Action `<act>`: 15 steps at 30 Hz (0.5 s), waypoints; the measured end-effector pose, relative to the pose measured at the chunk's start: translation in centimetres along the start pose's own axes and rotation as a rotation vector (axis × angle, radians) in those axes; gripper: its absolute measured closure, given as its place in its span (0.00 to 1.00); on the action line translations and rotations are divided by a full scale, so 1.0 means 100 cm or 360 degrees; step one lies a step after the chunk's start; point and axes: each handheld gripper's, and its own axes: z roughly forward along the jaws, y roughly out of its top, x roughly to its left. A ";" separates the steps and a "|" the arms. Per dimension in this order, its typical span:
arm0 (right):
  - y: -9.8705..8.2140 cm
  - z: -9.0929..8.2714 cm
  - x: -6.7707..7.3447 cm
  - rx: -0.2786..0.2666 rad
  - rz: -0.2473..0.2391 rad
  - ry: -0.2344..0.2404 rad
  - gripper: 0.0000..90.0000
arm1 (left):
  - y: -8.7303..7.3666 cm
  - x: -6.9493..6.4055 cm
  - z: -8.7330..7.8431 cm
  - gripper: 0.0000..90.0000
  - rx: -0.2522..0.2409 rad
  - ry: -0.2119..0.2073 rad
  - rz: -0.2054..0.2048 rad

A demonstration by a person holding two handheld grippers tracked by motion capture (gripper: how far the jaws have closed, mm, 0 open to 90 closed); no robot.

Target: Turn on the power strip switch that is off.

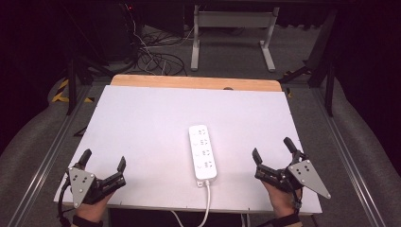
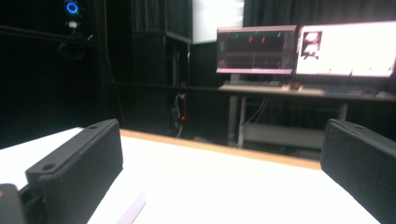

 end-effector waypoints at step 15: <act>-0.003 -0.002 -0.004 -0.0003 -0.0007 -0.0018 0.00 | 0.000 -0.002 0.002 0.01 -0.0004 -0.0008 0.0010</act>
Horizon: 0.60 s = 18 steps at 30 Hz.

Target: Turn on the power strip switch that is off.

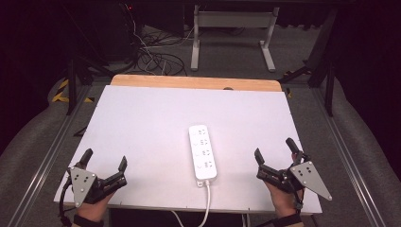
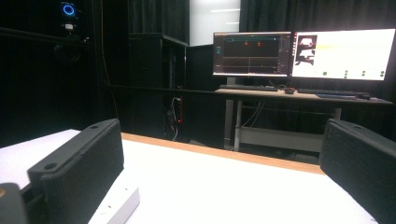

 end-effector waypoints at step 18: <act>-0.013 0.009 0.004 0.0177 -0.0036 0.0060 0.04 | 0.000 0.001 -0.002 0.01 0.0000 0.0003 -0.0003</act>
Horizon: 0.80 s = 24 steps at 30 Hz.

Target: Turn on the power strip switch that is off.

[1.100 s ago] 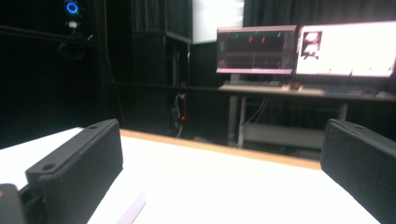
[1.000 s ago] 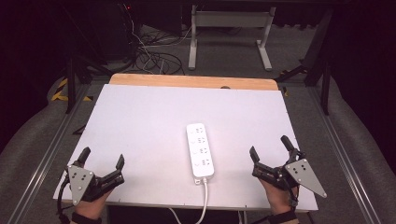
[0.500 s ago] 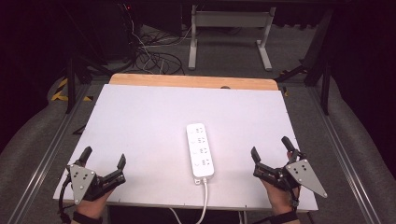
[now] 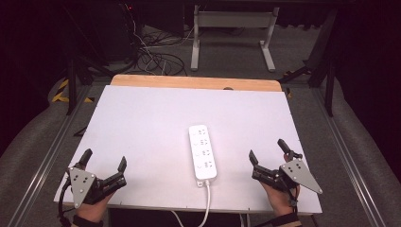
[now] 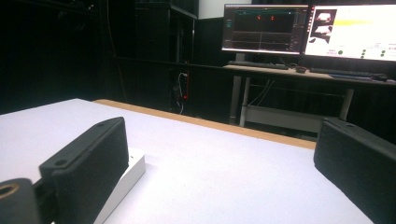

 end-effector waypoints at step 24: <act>0.000 0.002 -0.002 -0.0001 0.0018 -0.0001 0.04 | -0.001 0.001 -0.001 0.01 0.0007 0.0008 0.0003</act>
